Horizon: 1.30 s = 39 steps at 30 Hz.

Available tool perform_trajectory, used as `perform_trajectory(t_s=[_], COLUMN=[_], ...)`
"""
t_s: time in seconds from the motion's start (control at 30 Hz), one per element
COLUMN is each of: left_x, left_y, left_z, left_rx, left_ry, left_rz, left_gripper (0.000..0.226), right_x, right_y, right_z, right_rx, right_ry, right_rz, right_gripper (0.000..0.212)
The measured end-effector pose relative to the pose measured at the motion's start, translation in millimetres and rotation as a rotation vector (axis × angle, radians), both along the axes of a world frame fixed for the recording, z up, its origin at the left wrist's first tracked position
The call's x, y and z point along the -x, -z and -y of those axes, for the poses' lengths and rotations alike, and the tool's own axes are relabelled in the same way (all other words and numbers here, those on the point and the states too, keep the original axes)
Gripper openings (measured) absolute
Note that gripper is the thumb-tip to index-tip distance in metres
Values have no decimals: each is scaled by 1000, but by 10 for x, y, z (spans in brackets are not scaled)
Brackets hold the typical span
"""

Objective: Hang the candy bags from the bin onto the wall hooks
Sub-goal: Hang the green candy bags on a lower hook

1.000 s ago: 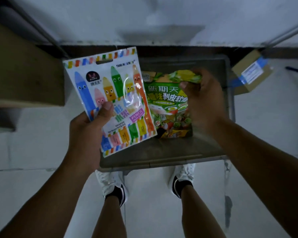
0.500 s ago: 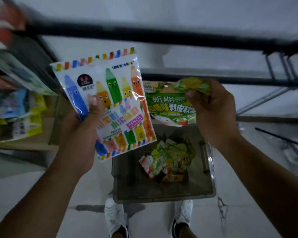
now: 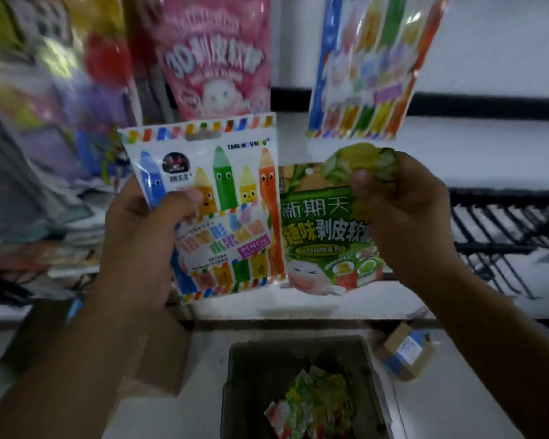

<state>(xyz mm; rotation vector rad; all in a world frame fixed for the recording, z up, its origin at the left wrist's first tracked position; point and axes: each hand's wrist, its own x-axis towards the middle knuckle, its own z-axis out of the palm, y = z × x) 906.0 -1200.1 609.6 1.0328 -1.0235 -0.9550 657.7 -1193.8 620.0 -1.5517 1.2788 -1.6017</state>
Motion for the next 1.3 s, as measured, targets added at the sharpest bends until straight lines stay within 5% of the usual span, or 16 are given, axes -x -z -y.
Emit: perform_trajectory(t_s=[0.37,0.5,0.57,0.87,0.97,1.3], left_x=[79,135,179,457,528,816], left_y=[-1482,-1745,-1858,-1975,-1961,-1765], left_z=[-193,-262,-299,-287,-247,-16], left_rx=[169,148,139,106,81,-11], left_ry=[-8,3,-8,15,22,78], left_rz=[-70,-61,-59,-1,-17,43], left_gripper=[29,4,21,11,29,4], right_x=[186,297,377,663,776,1063], right_y=[-1460,-1745,-1855,-2128,-2150,-2015], right_z=[-274,-364,-403,-539,-588,-720], right_rx=[134,162,179,179,170,132], right_ry=[80,110,121,124,120,125], right_rz=[143,189,217,213,223,178], right_gripper=[10,9,9,14,14,14])
